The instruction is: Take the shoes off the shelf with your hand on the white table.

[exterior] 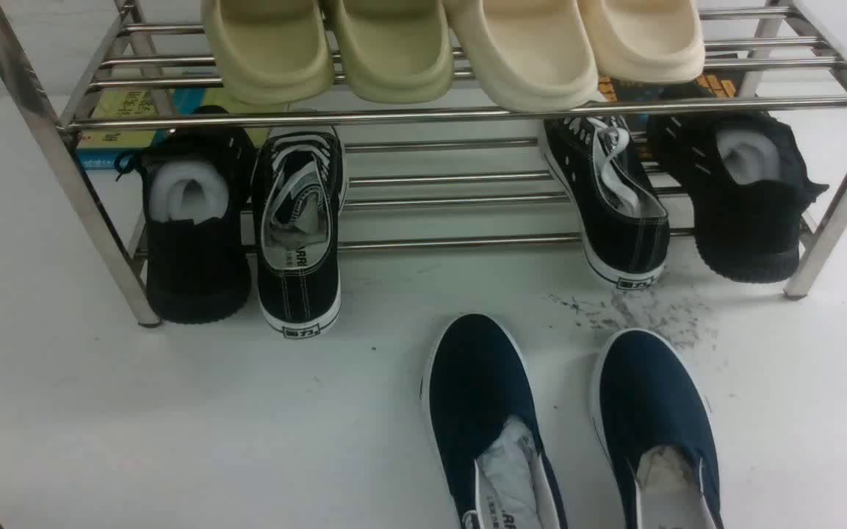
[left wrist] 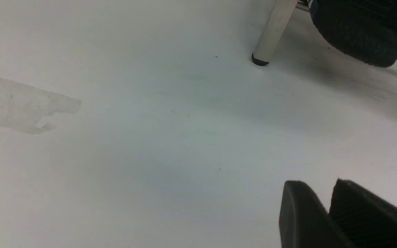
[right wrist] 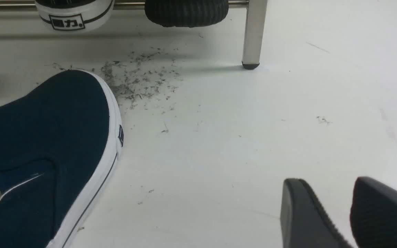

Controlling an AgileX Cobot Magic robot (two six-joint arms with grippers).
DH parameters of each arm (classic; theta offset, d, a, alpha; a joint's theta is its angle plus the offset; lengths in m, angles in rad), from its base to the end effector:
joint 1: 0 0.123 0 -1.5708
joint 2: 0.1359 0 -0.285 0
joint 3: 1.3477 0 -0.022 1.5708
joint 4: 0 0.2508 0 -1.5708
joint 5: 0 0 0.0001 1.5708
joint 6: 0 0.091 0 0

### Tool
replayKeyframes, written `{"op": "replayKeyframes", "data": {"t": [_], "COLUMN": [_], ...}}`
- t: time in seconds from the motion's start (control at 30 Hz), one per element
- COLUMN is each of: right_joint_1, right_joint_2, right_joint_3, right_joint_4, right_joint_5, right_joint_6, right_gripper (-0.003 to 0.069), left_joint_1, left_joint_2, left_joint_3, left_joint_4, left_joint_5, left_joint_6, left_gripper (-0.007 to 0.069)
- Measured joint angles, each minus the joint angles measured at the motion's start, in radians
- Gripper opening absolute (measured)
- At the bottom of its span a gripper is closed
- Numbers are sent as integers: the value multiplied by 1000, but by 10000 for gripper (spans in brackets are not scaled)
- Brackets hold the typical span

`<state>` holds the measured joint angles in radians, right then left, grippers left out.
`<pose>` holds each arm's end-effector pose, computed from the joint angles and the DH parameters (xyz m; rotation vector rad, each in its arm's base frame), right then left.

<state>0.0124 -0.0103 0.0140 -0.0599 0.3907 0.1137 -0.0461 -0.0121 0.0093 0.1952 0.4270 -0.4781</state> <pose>0.0521 -0.0014 0.1740 0.0588 1.8765 0.0272 0.0511 0.0050 0.1732 -0.2951 1.8796 -0.1587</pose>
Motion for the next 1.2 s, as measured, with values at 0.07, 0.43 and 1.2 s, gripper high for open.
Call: {"op": "replayKeyframes", "data": {"t": [0.07, 0.43, 1.2], "right_joint_1": [0, 0, 0], "right_joint_2": [0, 0, 0], "right_joint_3": [0, 0, 0], "right_joint_4": [0, 0, 0], "right_joint_5": [0, 0, 0], "right_joint_6": [0, 0, 0], "right_gripper": [237, 237, 237], "left_joint_1": [0, 0, 0], "left_joint_2": [0, 0, 0], "left_joint_3": [0, 0, 0], "left_joint_4": [0, 0, 2], "left_joint_5": [0, 0, 0], "left_joint_6": [0, 0, 0], "left_gripper": [165, 177, 195]}}
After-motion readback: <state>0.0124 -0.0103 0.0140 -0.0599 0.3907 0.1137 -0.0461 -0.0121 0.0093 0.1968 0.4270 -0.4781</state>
